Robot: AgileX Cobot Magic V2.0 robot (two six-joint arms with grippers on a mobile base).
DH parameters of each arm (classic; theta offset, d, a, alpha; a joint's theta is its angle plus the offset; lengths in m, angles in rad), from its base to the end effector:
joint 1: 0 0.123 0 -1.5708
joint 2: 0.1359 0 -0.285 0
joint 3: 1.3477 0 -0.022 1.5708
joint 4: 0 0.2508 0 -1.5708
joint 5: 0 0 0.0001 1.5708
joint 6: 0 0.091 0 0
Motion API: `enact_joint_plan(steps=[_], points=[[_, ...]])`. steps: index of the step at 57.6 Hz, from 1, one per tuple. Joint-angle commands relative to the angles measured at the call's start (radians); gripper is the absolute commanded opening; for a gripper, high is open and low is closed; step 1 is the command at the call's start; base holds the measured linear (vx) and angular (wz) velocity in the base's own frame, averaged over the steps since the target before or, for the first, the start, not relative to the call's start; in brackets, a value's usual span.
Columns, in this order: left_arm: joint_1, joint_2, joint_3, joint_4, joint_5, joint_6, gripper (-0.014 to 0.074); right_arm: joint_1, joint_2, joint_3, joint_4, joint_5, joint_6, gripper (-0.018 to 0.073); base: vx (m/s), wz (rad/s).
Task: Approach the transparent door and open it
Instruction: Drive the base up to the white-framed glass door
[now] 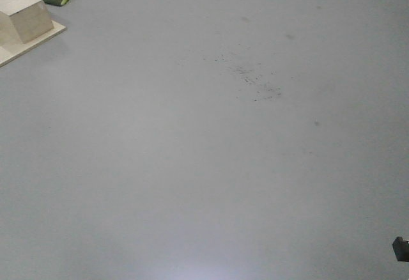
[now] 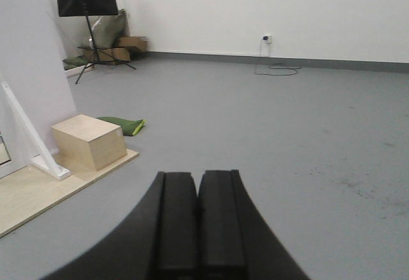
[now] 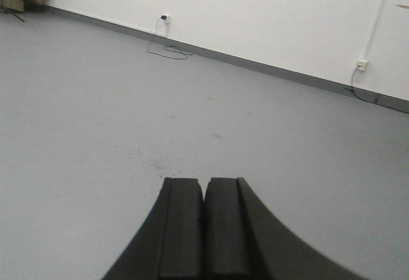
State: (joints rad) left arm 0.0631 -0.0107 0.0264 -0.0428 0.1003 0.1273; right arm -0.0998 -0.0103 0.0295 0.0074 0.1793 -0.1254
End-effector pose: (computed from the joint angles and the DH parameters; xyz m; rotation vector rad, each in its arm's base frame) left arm 0.0567 0.0032 0.1957 0.0206 1.6005 0.1114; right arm 0.0561 -0.0055 0.1875 -0.0164 1.6846 -0.1628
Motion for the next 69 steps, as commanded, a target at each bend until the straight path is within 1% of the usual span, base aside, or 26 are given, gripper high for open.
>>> enact_joint_plan(steps=[1, 69], points=[[-0.003, -0.015, 0.024, -0.002, -0.084, -0.004, -0.0006, 0.002, -0.017, 0.013, -0.001, -0.078, -0.005, -0.0008, 0.41, 0.46], [-0.003, -0.015, 0.024, -0.002, -0.084, -0.004, -0.0006, 0.004, -0.017, 0.013, -0.001, -0.079, -0.005, -0.0008, 0.41, 0.44]])
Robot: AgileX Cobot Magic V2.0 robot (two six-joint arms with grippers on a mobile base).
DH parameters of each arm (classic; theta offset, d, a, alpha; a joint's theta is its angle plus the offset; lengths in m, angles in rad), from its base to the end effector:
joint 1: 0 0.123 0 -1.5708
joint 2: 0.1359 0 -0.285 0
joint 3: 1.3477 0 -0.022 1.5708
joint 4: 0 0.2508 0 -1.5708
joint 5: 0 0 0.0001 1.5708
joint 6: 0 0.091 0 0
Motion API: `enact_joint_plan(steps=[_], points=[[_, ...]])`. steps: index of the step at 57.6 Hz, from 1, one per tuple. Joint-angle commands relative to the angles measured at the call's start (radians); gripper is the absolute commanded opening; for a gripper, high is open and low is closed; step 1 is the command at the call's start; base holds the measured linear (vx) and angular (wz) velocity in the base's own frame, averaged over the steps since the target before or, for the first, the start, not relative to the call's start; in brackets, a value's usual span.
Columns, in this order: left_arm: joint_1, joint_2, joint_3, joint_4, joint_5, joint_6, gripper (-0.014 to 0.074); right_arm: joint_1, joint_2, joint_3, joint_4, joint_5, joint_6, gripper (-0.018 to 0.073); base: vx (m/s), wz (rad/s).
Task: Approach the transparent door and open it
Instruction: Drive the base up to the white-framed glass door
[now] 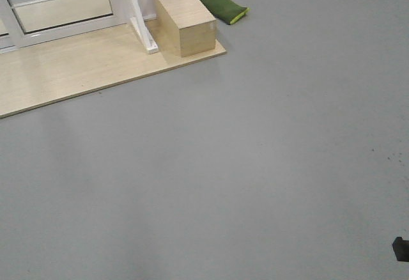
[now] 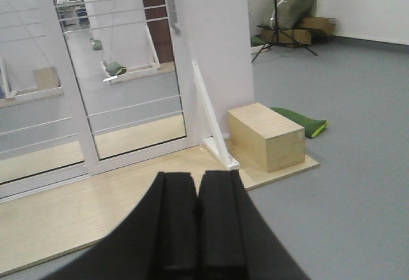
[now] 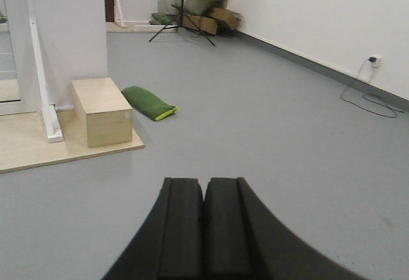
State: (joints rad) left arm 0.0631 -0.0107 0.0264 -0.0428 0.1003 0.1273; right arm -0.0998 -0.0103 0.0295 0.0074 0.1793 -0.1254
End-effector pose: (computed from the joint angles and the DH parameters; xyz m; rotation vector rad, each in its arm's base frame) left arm 0.0567 0.0032 0.1957 0.0206 1.6005 0.1114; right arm 0.0561 -0.0055 0.1875 -0.0164 1.6846 -0.1628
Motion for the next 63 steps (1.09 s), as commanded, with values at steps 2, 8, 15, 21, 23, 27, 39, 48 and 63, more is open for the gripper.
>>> enact_joint_plan(steps=[2, 8, 15, 21, 23, 27, 39, 48, 63], points=[[-0.003, -0.015, 0.024, -0.002, -0.084, -0.004, -0.0006, 0.004, -0.017, 0.013, -0.001, -0.079, -0.005, -0.0008, 0.41, 0.40], [-0.003, -0.015, 0.024, -0.002, -0.084, -0.004, -0.0006, 0.002, -0.017, 0.013, -0.001, -0.079, -0.005, -0.0008, 0.42, 0.40], [-0.003, -0.015, 0.024, -0.002, -0.084, -0.004, -0.0006, 0.002, -0.017, 0.013, -0.001, -0.079, -0.005, -0.0008, 0.43, 0.38], [-0.003, -0.015, 0.024, -0.002, -0.084, -0.004, -0.0006, 0.002, -0.017, 0.013, -0.001, -0.079, -0.005, -0.0008, 0.43, 0.34], [-0.003, -0.015, 0.024, -0.002, -0.084, -0.004, -0.0006, 0.002, -0.017, 0.013, -0.001, -0.079, -0.005, -0.0008, 0.43, 0.33], [-0.003, -0.015, 0.024, -0.002, -0.084, -0.004, -0.0006, 0.002, -0.017, 0.013, -0.001, -0.079, -0.005, -0.0008, 0.43, 0.32], [-0.003, -0.015, 0.024, -0.002, -0.084, -0.004, -0.0006, 0.002, -0.017, 0.013, -0.001, -0.079, -0.005, -0.0008, 0.44, 0.31], [-0.003, -0.015, 0.024, -0.002, -0.084, -0.004, -0.0006, 0.002, -0.017, 0.013, -0.001, -0.079, -0.005, -0.0008, 0.45, 0.28], [-0.003, -0.015, 0.024, -0.002, -0.084, -0.004, -0.0006, 0.002, -0.017, 0.013, -0.001, -0.079, -0.005, -0.0008, 0.45, 0.24]])
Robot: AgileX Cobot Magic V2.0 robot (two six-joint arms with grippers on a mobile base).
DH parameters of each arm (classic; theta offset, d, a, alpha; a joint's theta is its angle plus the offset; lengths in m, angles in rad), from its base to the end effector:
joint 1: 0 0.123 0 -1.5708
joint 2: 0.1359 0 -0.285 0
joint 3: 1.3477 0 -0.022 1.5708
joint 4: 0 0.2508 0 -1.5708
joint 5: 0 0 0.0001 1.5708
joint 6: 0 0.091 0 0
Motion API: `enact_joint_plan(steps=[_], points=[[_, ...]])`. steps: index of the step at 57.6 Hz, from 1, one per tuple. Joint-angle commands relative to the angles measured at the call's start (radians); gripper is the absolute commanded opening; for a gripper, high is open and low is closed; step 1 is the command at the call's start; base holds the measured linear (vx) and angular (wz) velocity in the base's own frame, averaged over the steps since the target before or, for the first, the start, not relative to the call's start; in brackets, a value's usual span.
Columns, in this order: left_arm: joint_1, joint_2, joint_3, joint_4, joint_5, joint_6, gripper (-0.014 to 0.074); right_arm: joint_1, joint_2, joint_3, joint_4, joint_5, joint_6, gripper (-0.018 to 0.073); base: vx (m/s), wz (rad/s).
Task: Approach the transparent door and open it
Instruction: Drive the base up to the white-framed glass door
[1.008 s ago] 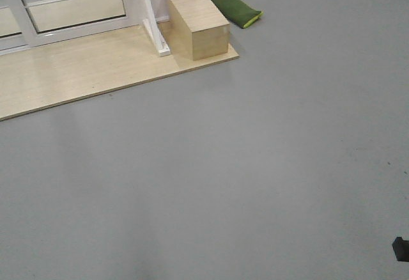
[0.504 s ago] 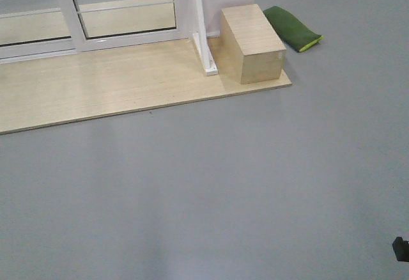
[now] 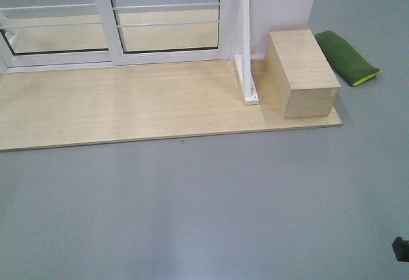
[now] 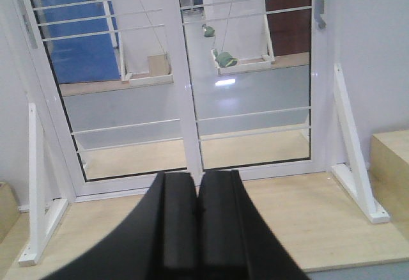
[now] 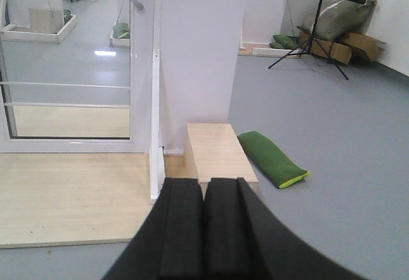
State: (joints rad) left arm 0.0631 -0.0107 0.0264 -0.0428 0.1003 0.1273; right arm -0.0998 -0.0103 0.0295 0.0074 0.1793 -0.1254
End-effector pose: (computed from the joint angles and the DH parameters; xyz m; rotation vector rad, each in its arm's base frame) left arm 0.0567 0.0032 0.1957 0.0206 1.6005 0.1114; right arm 0.0561 -0.0055 0.1875 -0.0164 1.6846 -0.1628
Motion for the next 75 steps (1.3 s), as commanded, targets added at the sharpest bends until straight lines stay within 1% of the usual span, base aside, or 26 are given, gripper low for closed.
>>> enact_joint_plan(steps=[1, 18, 75], points=[[-0.003, -0.015, 0.024, -0.002, -0.084, -0.004, -0.0006, 0.002, -0.017, 0.013, -0.001, -0.079, -0.005, -0.0008, 0.45, 0.19], [-0.003, -0.016, 0.024, -0.002, -0.084, -0.004, -0.0006, 0.002, -0.016, 0.013, -0.001, -0.078, -0.005, -0.0008, 0.46, 0.11], [-0.003, -0.013, 0.024, -0.002, -0.084, -0.004, -0.0006, 0.002, -0.015, 0.013, -0.001, -0.078, -0.005, -0.0008, 0.43, 0.01]])
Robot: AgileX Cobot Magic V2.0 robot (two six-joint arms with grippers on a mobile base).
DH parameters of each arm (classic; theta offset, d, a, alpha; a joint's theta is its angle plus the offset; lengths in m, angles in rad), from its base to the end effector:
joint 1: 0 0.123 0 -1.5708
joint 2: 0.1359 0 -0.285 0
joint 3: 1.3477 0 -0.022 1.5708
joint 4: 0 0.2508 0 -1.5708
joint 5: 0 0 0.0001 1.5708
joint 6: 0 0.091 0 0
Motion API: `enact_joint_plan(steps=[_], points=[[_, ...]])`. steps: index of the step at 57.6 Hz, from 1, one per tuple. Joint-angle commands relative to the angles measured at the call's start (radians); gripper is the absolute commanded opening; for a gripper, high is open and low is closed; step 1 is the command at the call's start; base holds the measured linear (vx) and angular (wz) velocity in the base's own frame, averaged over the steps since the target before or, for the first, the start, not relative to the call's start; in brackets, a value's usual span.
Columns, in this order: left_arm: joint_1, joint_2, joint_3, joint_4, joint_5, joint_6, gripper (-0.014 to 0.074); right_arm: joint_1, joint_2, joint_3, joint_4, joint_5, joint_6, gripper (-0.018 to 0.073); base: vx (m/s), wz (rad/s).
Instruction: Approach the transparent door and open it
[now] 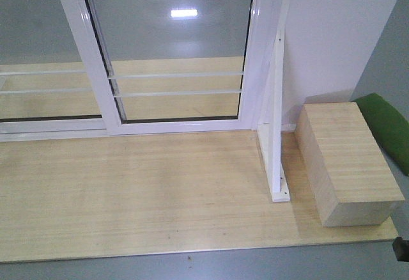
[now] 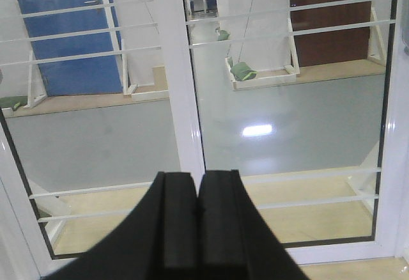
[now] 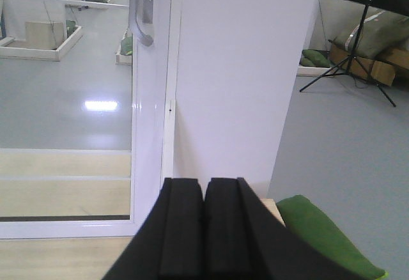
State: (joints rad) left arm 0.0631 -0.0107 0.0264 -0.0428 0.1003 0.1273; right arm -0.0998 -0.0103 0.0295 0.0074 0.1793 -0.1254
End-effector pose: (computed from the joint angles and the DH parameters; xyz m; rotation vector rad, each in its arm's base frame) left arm 0.0567 0.0032 0.1957 0.0206 1.6005 0.1114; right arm 0.0561 -0.0055 0.1875 -0.0164 1.6846 -0.1628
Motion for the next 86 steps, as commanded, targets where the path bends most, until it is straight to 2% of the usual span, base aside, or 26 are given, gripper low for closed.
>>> enact_joint_plan(steps=[1, 41, 86], points=[[-0.003, -0.013, 0.024, -0.002, -0.084, -0.004, -0.0006, 0.002, -0.015, 0.013, -0.001, -0.078, -0.005, -0.0008, 0.37, 0.03], [-0.003, -0.014, 0.025, -0.002, -0.085, -0.004, -0.0006, 0.003, -0.015, 0.013, -0.001, -0.078, -0.005, -0.0008, 0.30, 0.04], [-0.003, -0.014, 0.025, -0.002, -0.085, -0.004, -0.0006, 0.002, -0.015, 0.013, -0.001, -0.079, -0.005, -0.0008, 0.17, 0.01]])
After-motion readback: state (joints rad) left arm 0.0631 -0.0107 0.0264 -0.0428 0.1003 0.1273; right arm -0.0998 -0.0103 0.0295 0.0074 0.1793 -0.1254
